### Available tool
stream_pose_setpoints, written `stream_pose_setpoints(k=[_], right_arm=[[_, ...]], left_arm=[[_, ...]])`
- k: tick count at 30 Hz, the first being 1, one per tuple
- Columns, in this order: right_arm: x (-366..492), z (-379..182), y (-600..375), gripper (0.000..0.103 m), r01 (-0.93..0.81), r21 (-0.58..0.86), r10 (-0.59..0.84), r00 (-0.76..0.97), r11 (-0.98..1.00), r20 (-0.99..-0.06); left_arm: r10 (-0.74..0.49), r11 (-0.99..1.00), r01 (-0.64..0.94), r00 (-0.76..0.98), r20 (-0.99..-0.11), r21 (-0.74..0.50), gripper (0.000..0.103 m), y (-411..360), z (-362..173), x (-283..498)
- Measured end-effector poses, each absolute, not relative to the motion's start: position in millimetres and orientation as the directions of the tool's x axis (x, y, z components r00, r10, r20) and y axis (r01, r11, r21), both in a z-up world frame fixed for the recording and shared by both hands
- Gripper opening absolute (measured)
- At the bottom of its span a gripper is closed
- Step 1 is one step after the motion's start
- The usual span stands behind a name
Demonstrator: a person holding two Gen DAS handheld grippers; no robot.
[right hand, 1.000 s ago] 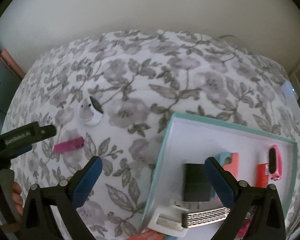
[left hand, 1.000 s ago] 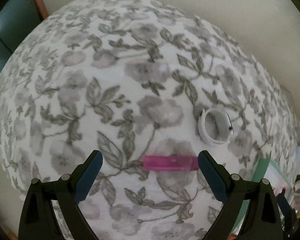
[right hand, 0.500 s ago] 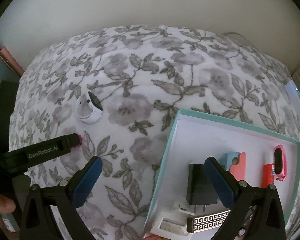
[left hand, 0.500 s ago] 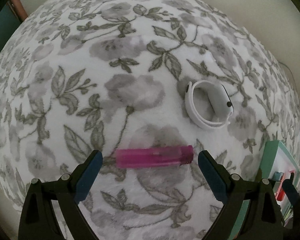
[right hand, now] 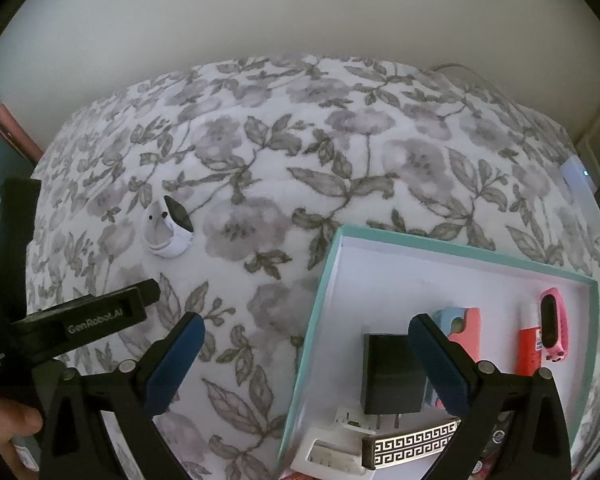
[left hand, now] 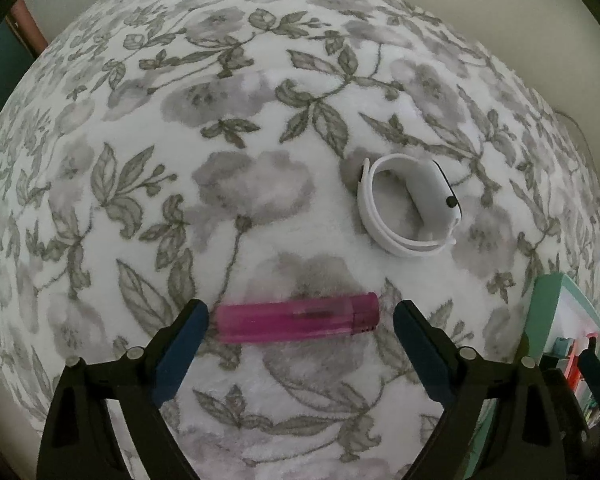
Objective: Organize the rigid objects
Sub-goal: 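Move left tool to the magenta stick while right tool approaches the white watch band, then grasp the magenta stick with left tool while right tool grasps the white watch band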
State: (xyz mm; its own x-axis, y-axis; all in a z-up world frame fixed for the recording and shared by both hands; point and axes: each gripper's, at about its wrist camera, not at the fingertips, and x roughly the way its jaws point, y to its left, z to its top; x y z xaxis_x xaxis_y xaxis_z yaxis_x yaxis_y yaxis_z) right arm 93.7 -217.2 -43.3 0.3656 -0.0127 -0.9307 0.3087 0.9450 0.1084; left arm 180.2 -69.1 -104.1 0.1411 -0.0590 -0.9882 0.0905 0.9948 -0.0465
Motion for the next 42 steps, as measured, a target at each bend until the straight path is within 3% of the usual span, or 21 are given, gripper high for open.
stream_pose_setpoints(k=[2,7,25,42], right_arm=[[93.5,-42.6,-215.8,0.103,0.306,0.102,-0.017,0.365,0.947,-0.931],[92.5,-41.2,-214.7,0.103,0.303,0.092,-0.026,0.364,0.948,-0.931],[139.3,-38.4,-172.5,0.103,0.254,0.071,-0.02,0.342,0.965,-0.94],[213.8,-87.6,-114.6,0.097,0.185,0.096,0.038,0.294,0.978,-0.955]], left_arm=[[-0.059,0.995,0.088,0.141,-0.988,-0.047,0.085,-71.4,-104.3,179.2],[-0.077,0.994,0.086,0.138,-0.987,-0.066,0.082,-71.0,-101.5,177.8],[-0.045,0.999,-0.018,0.212,-0.976,-0.05,0.082,-0.5,-82.9,207.4],[-0.042,0.988,-0.133,0.246,-0.968,-0.077,0.082,61.1,-74.6,229.3]])
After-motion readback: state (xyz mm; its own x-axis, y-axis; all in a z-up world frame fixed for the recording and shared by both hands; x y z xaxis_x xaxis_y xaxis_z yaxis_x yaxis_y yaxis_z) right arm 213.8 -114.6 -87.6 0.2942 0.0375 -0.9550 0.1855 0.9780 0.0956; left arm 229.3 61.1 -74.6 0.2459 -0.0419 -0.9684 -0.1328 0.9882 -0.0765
